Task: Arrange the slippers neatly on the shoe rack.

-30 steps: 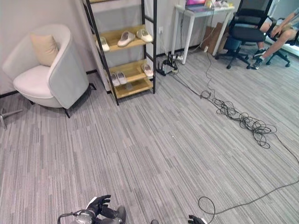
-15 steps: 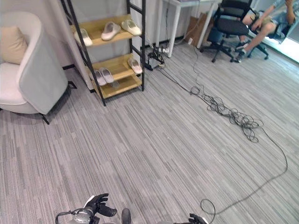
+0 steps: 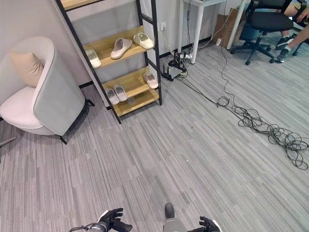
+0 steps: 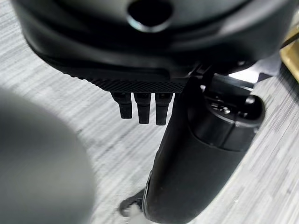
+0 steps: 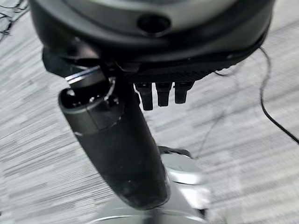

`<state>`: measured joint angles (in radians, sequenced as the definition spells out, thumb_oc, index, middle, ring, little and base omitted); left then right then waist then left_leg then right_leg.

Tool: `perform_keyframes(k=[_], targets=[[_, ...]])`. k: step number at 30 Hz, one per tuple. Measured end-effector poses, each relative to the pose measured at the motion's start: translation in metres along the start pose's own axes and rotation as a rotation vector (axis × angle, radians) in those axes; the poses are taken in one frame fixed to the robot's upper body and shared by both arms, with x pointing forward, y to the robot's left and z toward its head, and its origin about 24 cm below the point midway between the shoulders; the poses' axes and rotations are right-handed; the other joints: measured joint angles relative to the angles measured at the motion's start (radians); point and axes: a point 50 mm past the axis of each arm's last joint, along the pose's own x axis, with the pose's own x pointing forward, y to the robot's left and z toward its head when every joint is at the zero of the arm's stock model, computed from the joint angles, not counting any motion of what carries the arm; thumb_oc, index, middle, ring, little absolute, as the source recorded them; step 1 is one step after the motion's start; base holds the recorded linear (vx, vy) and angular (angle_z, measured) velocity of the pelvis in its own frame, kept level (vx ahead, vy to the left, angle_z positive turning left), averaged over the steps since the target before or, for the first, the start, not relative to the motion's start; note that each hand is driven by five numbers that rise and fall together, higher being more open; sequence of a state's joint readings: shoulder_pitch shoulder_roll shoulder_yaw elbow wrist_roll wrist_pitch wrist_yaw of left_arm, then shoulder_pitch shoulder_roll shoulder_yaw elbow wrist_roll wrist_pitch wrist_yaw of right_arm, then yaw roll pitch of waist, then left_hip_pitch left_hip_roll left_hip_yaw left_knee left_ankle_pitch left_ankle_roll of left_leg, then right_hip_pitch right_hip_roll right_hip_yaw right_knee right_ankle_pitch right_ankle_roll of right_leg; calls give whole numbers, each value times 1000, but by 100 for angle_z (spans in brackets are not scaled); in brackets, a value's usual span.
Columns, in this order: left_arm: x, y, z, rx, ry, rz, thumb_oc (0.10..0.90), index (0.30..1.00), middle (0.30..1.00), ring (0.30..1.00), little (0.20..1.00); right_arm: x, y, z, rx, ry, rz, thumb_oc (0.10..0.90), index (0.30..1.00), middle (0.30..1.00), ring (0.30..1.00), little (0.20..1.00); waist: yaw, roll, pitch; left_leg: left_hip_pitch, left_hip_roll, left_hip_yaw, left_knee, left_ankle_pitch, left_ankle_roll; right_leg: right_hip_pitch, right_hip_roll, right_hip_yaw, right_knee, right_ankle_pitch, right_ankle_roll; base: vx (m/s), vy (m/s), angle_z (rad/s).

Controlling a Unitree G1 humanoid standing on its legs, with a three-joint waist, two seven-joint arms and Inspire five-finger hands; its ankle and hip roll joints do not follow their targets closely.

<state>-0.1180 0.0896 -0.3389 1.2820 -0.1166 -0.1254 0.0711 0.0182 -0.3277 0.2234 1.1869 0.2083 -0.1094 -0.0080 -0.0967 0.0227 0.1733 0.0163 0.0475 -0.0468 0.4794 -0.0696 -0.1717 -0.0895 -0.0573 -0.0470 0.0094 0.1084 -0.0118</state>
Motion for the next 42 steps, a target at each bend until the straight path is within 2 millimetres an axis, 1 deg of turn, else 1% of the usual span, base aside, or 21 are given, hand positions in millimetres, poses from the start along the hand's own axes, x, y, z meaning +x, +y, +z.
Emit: perform_keyframes(k=[1,3,8,10,13,16,17,19,20,21,22,23,25,29,32,33,35,38,40,41,42], targets=[[1,3,3,-5,-8,9,800,900,900,900,900,0,2,1,5,-2,2,800,900,900,900,900,13,-11,3,-53,14,27,100,10,-5,47,5,-11,-17,-23,-47,275,-209,27],[2,6,12,-4,-38,16,800,900,900,900,900,-1,4,-6,27,17,1,800,900,900,900,900,23,-34,6,-126,37,78,132,11,14,109,12,-42,-45,-44,-75,307,-145,45],[3,7,25,3,-91,16,800,900,900,900,900,0,3,-3,34,11,-1,800,900,900,900,900,49,-40,11,-223,37,150,-207,60,50,191,52,-69,-96,-84,-68,372,-67,13],[3,10,25,-1,-102,24,800,900,900,900,900,-1,6,-8,39,28,4,800,900,900,900,900,56,-23,15,-229,50,151,-417,154,51,222,98,-76,-95,-108,-77,417,-42,-11],[3,11,25,-2,-108,26,800,900,900,900,900,-1,10,-10,44,38,8,800,900,900,900,900,77,-20,22,-239,47,208,-449,220,66,289,124,-44,-100,-170,-79,453,-11,-26],[2,12,19,-19,-90,33,800,900,900,900,900,-3,11,-18,45,59,11,800,900,900,900,900,75,-26,20,-211,8,221,-434,222,106,344,111,-9,-93,-224,-54,387,-19,-39],[1,17,15,-9,-73,42,800,900,900,900,900,-4,16,-24,49,84,21,800,900,900,900,900,73,-39,11,-159,-25,230,-462,219,196,358,81,13,-52,-271,-20,289,-3,-40],[1,24,14,-2,-61,58,800,900,900,900,900,-4,20,-23,52,83,37,800,900,900,900,900,73,-49,9,-126,-38,241,-492,223,221,311,72,14,68,-295,35,282,-15,-31],[1,30,12,13,-49,71,800,900,900,900,900,-3,23,-20,54,76,54,800,900,900,900,900,75,-44,10,-89,-28,239,-521,207,232,179,69,10,358,-320,93,317,-9,-11],[0,32,9,18,-41,73,800,900,900,900,900,-4,24,-19,58,66,59,800,900,900,900,900,75,-54,7,-66,-36,234,-527,205,232,116,50,15,510,-348,146,385,11,-1],[0,34,7,22,-38,80,800,900,900,900,900,-4,25,-19,58,60,59,800,900,900,900,900,75,-61,6,-55,-45,229,-524,191,245,98,38,15,560,-351,151,393,11,8],[-1,36,0,4,-18,86,800,900,900,900,900,-3,21,-17,65,52,49,800,900,900,900,900,73,-64,1,12,-77,218,-531,106,272,-2,-24,12,767,-354,171,420,-9,9],[-2,34,-1,-5,-15,81,800,900,900,900,900,-1,12,-5,60,-2,32,800,900,900,900,900,56,-36,4,54,-82,188,-537,71,280,-91,-41,7,774,-374,149,335,-58,29],[-1,30,0,-3,-21,72,800,900,900,900,900,-1,3,1,43,-28,14,800,900,900,900,900,23,-9,-3,94,-71,119,-523,25,264,-207,-23,47,502,-351,111,404,-203,64],[-2,32,-2,4,-9,74,800,900,900,900,900,0,7,4,46,-33,31,800,900,900,900,900,0,-16,2,131,-65,63,-528,-9,234,-260,-4,123,246,-174,107,348,-192,69],[-3,31,-9,6,12,70,800,900,900,900,900,-2,10,-2,50,-18,40,800,900,900,900,900,-17,-25,1,160,-65,28,-517,-44,195,-217,-27,114,143,-93,117,267,-221,55],[-4,15,-16,-12,34,34,800,900,900,900,900,-5,9,-18,51,35,33,800,900,900,900,900,-29,5,-3,205,-30,2,-485,-90,150,-166,-9,59,172,-13,98,230,-245,65],[-2,-2,-9,-15,13,-19,800,900,900,900,900,-4,4,-16,48,36,23,800,900,900,900,900,-35,25,-2,136,-2,6,-252,-77,82,-83,9,22,127,-46,55,177,-259,30],[-2,-3,-7,-7,10,-25,800,900,900,900,900,-4,3,-12,52,21,21,800,900,900,900,900,-34,13,-2,76,3,16,-108,-45,33,-47,10,15,94,-45,31,180,-241,7],[-2,0,-9,-2,21,-20,800,900,900,900,900,-3,4,-8,61,2,23,800,900,900,900,900,-32,5,-2,26,15,23,1,18,-28,-4,12,13,59,-53,-6,240,-211,5],[-1,2,-8,-5,21,-10,800,900,900,900,900,-3,4,-8,60,-1,24,800,900,900,900,900,-28,-14,3,-14,20,52,80,45,-22,32,14,13,25,-49,-30,265,-151,-1]])
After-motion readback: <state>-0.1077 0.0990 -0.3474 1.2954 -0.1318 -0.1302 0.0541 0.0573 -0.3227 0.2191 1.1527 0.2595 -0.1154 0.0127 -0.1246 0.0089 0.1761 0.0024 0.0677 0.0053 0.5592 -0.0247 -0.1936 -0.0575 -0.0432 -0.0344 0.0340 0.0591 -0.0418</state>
